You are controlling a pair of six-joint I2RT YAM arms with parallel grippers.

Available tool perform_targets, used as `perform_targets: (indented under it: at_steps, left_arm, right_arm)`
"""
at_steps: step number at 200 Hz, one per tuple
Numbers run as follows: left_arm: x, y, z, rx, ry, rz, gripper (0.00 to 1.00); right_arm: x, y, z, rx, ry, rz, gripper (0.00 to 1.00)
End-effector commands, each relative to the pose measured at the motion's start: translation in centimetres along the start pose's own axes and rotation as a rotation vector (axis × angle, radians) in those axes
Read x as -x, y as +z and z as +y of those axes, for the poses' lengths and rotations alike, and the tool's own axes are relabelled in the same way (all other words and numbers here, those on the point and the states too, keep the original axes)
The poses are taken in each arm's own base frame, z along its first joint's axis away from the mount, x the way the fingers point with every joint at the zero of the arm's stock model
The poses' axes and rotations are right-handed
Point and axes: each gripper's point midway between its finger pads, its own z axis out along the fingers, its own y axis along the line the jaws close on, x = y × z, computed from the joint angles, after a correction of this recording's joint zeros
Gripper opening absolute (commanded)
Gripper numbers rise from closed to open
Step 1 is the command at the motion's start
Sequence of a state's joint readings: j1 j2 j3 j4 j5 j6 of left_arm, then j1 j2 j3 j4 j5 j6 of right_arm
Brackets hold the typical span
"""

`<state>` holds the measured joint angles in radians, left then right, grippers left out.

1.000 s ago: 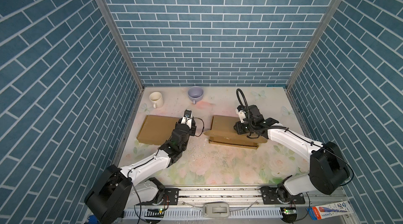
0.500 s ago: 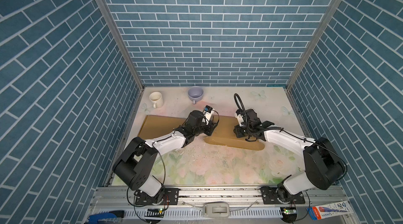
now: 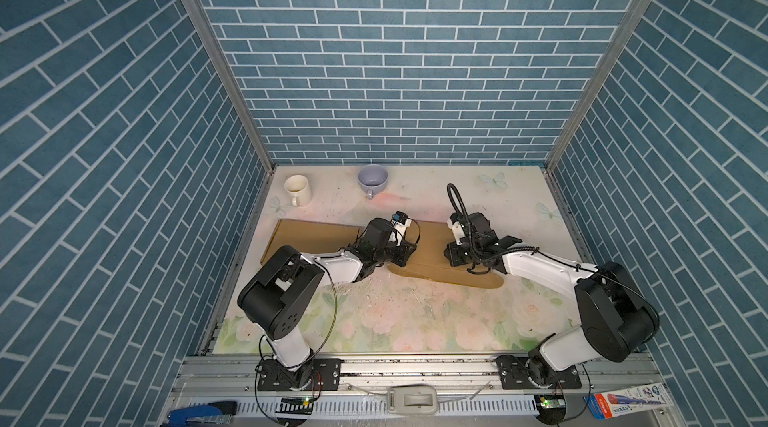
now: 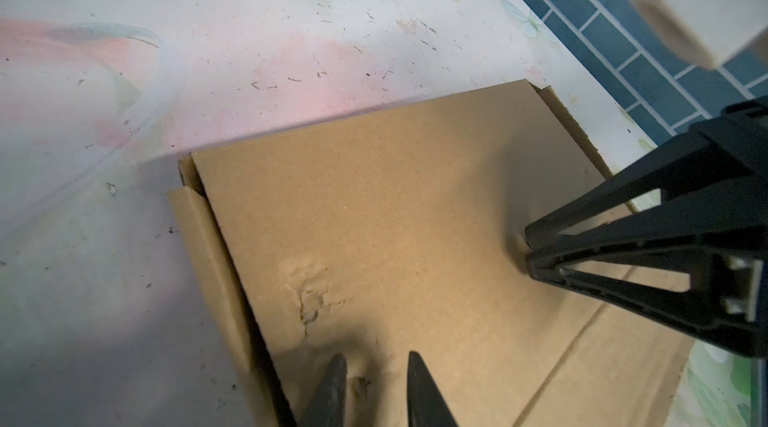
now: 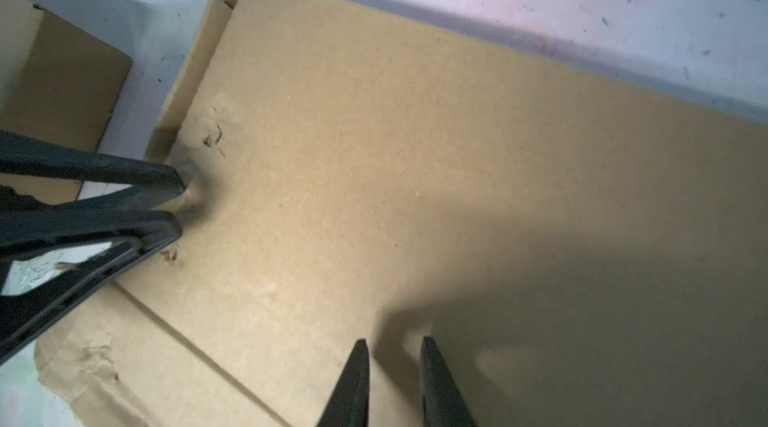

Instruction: Fold the paper box

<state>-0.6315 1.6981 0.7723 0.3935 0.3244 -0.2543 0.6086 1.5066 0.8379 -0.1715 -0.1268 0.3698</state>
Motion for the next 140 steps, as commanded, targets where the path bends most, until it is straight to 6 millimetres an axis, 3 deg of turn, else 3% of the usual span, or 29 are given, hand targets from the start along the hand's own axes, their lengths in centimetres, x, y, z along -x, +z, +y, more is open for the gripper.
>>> perform_targets:
  at_steps: [1, 26, 55, 81, 102, 140]
  left_arm:
    - [-0.4, -0.6, 0.3, 0.029, 0.014, 0.014, 0.28]
    - [1.1, -1.3, -0.4, 0.019, 0.035, -0.003, 0.35]
    - [2.7, -2.1, -0.9, 0.02, 0.055, -0.033, 0.4]
    - [3.5, -3.2, -0.6, 0.053, 0.07, -0.027, 0.48]
    - [4.2, -3.8, -0.5, 0.054, 0.069, -0.023, 0.51]
    - [3.9, -3.9, 0.0, 0.085, 0.075, 0.025, 0.59]
  right_arm:
    - [1.3, -1.6, 0.1, -0.002, 0.022, -0.041, 0.27]
    - [3.3, -4.5, -0.3, 0.017, 0.05, -0.12, 0.36]
    - [3.7, -7.1, -2.7, 0.009, 0.126, -0.159, 0.44]
    - [2.6, -8.8, -6.5, -0.043, 0.242, -0.166, 0.5]
    - [1.2, -9.3, -8.2, -0.047, 0.324, -0.129, 0.58]
    - [-1.2, -8.9, -9.5, -0.003, 0.445, -0.013, 0.66]
